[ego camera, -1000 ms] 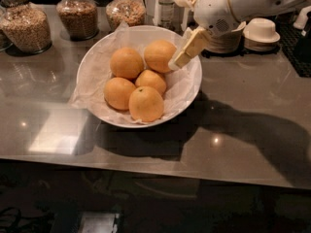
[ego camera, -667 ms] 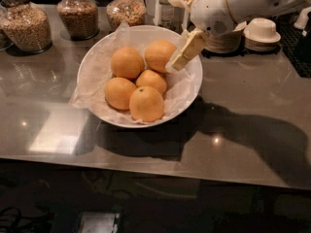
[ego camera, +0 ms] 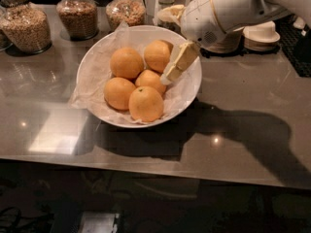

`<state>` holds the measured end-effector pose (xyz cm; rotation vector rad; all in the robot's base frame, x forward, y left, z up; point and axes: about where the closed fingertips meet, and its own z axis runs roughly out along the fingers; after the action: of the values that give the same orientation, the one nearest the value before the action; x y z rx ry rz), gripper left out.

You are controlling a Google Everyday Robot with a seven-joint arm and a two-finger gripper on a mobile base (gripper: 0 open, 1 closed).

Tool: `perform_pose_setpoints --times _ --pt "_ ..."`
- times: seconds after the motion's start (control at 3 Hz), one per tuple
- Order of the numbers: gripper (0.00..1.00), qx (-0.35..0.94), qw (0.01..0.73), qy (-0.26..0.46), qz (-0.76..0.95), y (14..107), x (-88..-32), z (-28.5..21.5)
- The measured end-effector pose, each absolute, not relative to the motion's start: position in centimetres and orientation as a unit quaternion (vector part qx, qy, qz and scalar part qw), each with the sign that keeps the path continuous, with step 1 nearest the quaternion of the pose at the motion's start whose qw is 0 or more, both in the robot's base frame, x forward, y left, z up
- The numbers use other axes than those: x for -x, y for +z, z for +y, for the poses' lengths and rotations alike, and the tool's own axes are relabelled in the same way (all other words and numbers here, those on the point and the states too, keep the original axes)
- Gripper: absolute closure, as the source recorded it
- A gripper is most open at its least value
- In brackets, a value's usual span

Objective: Pick orange from white bowl

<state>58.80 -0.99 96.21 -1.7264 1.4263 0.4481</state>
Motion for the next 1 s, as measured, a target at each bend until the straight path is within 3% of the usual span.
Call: perform_pose_setpoints --times 0.67,1.0 --pt "0.19 0.680 0.382 0.181 0.600 93.0 -60.6 -0.9" --pt "0.19 0.669 0.368 0.179 0.620 91.3 -61.4 -1.3"
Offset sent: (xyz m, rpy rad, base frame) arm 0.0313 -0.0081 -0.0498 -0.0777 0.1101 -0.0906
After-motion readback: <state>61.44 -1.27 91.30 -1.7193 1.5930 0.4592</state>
